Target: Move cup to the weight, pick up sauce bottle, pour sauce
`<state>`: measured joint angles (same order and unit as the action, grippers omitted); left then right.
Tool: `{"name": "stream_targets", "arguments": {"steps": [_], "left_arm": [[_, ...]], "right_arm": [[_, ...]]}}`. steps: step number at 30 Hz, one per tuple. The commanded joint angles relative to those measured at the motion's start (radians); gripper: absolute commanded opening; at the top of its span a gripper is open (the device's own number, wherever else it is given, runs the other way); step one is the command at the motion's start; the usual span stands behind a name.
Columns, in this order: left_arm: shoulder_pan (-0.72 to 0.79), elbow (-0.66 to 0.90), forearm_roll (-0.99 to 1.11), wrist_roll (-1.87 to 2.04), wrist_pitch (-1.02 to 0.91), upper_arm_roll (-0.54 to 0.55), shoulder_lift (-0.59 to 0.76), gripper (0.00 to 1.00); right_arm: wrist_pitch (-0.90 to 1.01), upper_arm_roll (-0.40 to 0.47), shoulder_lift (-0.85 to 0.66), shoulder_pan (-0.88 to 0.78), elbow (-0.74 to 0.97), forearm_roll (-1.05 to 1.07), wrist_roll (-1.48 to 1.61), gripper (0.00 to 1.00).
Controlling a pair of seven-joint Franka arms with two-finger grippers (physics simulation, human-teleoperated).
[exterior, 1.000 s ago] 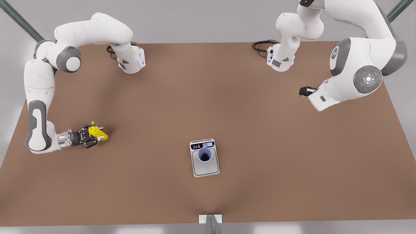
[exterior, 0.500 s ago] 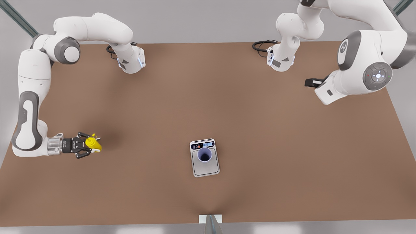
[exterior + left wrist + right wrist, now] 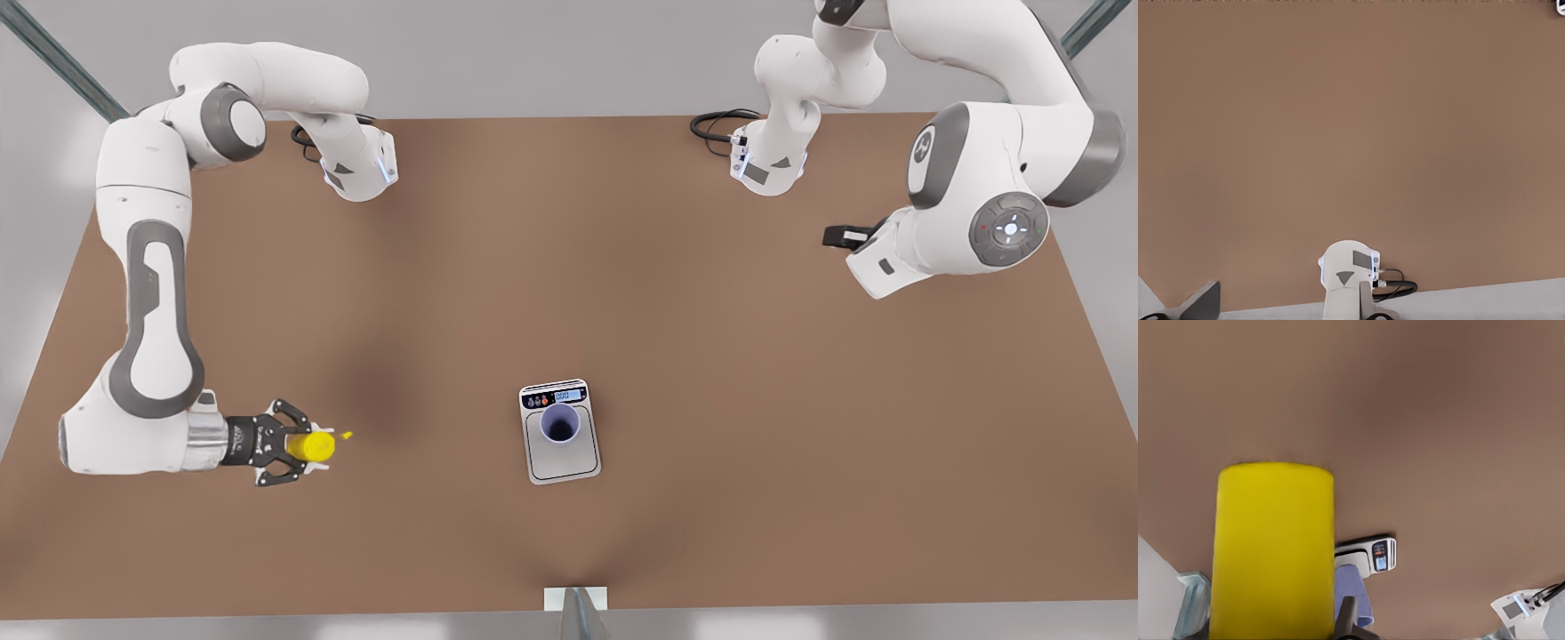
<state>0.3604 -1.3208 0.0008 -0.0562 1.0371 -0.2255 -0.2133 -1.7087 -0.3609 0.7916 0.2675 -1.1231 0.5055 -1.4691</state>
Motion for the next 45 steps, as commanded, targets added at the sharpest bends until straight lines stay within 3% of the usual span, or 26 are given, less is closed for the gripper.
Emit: {"name": "stream_targets", "arguments": {"steps": [1,2,4,6,8,11,18,21,24,27,32,34,42,45], "left_arm": [[0.000,0.000,0.001,0.003,0.000,0.002,0.000,1.00],[0.000,0.000,0.001,0.004,0.000,0.003,0.000,1.00],[0.000,0.000,0.001,0.004,0.000,0.003,0.000,1.00],[0.000,0.000,0.001,0.004,0.001,0.003,-0.001,1.00],[0.000,0.000,0.001,0.004,0.001,0.003,-0.001,1.00],[0.000,0.000,0.001,0.004,0.001,0.003,-0.001,1.00],[0.000,0.000,0.001,0.004,0.001,0.003,-0.001,1.00],[0.000,0.000,0.002,0.004,0.001,0.003,-0.001,1.00],[0.000,0.000,0.004,0.004,0.003,0.002,-0.006,1.00],[0.000,0.000,0.004,0.004,0.003,0.003,-0.008,1.00],[0.002,0.000,0.004,0.004,0.003,0.003,-0.008,1.00],[0.000,0.000,0.004,0.004,0.001,0.003,-0.008,1.00],[0.000,0.000,0.002,0.004,0.003,0.003,-0.008,1.00],[0.000,0.000,0.002,0.004,0.001,0.003,-0.008,1.00]], "right_arm": [[-0.065,0.000,-0.023,-0.020,-0.007,-0.012,0.000,0.21],[-0.078,0.005,-0.049,-0.067,-0.012,-0.056,0.001,0.21],[-0.088,0.201,-0.129,-0.267,-0.027,-0.050,0.001,0.21],[-0.088,0.263,-0.161,-0.355,-0.020,-0.053,0.003,0.21],[-0.088,0.401,-0.160,-0.513,0.009,-0.051,0.003,0.21],[-0.153,0.453,-0.121,-0.577,0.112,-0.059,0.003,0.21],[-0.565,0.456,-0.049,-0.703,0.184,-0.110,-0.160,0.21],[-0.601,0.453,-0.048,-0.740,0.215,-0.113,-0.163,0.21],[-0.677,0.350,-0.045,-0.755,0.210,-0.320,-0.169,0.21],[-0.772,0.341,0.018,-0.789,0.212,-0.470,-0.218,0.21],[-0.784,0.272,0.002,-0.763,0.157,-0.657,-0.165,0.21],[-0.784,0.269,-0.028,-0.754,0.074,-0.659,-0.086,0.21],[-0.810,0.264,-0.015,-0.746,0.045,-0.828,-0.057,0.21],[-0.810,0.263,-0.005,-0.752,-0.003,-0.973,-0.060,0.21]]}}
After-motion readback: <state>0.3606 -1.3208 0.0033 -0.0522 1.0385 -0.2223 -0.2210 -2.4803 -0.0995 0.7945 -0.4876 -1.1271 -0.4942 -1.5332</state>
